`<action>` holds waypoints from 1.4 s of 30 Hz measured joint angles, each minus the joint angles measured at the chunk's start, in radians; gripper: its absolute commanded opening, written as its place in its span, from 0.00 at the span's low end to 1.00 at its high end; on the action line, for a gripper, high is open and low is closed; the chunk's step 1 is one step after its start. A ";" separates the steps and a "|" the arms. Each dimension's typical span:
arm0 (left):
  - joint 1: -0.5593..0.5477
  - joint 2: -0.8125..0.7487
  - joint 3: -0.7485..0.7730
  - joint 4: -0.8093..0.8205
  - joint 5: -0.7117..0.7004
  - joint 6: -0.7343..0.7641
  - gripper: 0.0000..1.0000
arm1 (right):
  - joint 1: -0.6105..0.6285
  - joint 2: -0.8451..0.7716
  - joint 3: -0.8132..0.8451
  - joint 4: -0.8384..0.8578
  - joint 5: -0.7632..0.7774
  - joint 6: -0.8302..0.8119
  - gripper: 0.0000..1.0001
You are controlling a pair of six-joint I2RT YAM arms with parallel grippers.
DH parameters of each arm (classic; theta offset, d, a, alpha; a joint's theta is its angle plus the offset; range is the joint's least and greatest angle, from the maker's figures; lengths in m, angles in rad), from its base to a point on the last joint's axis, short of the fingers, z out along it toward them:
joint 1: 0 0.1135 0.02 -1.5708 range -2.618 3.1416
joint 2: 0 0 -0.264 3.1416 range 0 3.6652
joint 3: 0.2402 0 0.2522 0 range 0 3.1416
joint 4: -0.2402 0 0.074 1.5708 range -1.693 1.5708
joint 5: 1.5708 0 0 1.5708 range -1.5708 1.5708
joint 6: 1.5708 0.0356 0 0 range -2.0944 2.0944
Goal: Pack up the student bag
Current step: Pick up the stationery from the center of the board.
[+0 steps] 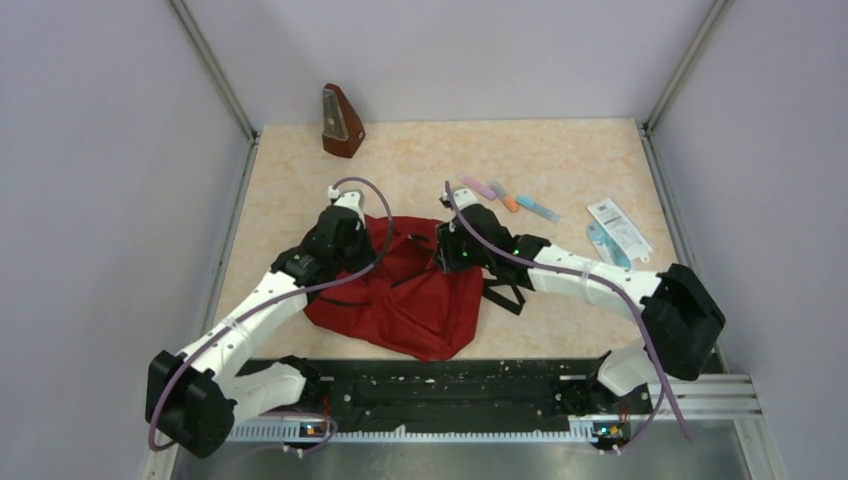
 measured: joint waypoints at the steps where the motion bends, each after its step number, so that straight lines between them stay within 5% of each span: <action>1: 0.002 0.004 0.017 -0.011 0.022 0.003 0.00 | -0.003 -0.012 0.000 -0.003 -0.014 -0.004 0.54; 4: 0.006 0.035 0.090 -0.059 0.086 0.023 0.00 | -0.016 -0.084 -0.005 -0.016 -0.053 -0.031 0.71; 8: 0.009 0.076 0.162 -0.119 0.122 0.071 0.00 | -0.032 -0.195 -0.008 -0.024 -0.069 -0.051 0.78; 14: 0.010 0.085 0.168 -0.142 0.107 0.136 0.00 | -0.195 -0.192 0.021 -0.053 -0.067 -0.095 0.71; 25: 0.010 0.000 0.080 -0.088 0.035 0.222 0.00 | -0.455 0.139 0.121 -0.105 -0.040 -0.217 0.59; 42: 0.010 0.046 0.082 -0.089 0.002 0.232 0.00 | -0.536 0.557 0.504 -0.187 -0.037 -0.384 0.45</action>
